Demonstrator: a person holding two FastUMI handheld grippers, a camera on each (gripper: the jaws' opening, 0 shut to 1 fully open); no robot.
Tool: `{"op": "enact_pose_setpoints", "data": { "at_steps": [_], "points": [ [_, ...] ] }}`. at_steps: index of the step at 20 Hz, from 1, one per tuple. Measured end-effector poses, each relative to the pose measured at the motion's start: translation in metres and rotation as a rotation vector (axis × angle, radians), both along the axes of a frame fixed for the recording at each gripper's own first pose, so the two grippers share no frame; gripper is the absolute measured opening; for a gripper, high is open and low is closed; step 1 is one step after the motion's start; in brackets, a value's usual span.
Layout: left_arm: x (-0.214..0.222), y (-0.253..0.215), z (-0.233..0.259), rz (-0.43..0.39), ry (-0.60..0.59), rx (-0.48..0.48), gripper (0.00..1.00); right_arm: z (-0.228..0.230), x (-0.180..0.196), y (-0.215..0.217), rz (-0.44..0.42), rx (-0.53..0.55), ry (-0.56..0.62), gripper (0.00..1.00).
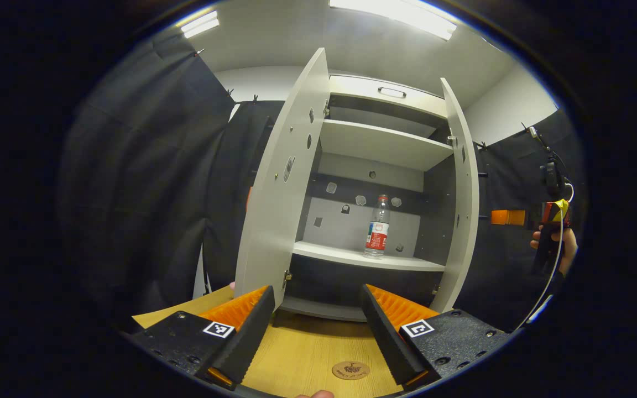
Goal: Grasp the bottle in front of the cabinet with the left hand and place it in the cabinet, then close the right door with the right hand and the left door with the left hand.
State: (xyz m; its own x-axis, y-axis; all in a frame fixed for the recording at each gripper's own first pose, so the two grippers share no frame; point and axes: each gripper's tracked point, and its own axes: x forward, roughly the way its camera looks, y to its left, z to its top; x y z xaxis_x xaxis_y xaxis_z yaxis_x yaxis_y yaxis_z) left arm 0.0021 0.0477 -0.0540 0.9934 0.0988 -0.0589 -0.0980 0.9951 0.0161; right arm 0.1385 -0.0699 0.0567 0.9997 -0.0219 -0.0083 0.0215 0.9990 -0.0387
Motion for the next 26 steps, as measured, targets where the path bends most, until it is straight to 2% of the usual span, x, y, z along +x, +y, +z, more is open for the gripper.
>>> {"op": "enact_pose_setpoints", "data": {
  "at_steps": [6,9,14,16,21,26],
  "points": [
    [-0.005,0.017,0.010,0.059,-0.023,0.022,0.94,-0.009,0.010,0.033,0.070,0.006,0.031,0.95],
    [-0.005,0.030,0.012,0.093,-0.021,0.000,0.94,-0.010,0.009,0.042,0.090,-0.008,0.029,0.95],
    [-0.006,0.076,0.041,0.196,-0.063,-0.030,0.94,-0.012,-0.007,0.045,0.111,-0.029,0.021,0.95],
    [-0.007,0.104,0.062,0.258,-0.097,-0.001,0.95,-0.017,-0.015,0.036,0.093,-0.045,0.024,0.95],
    [-0.001,0.159,0.103,0.358,-0.115,0.096,0.94,-0.038,-0.040,0.033,0.113,0.016,0.051,0.96],
    [0.029,0.190,0.147,0.401,-0.149,0.154,0.94,-0.057,-0.060,0.028,0.105,0.028,0.059,0.95]
  ]
}}
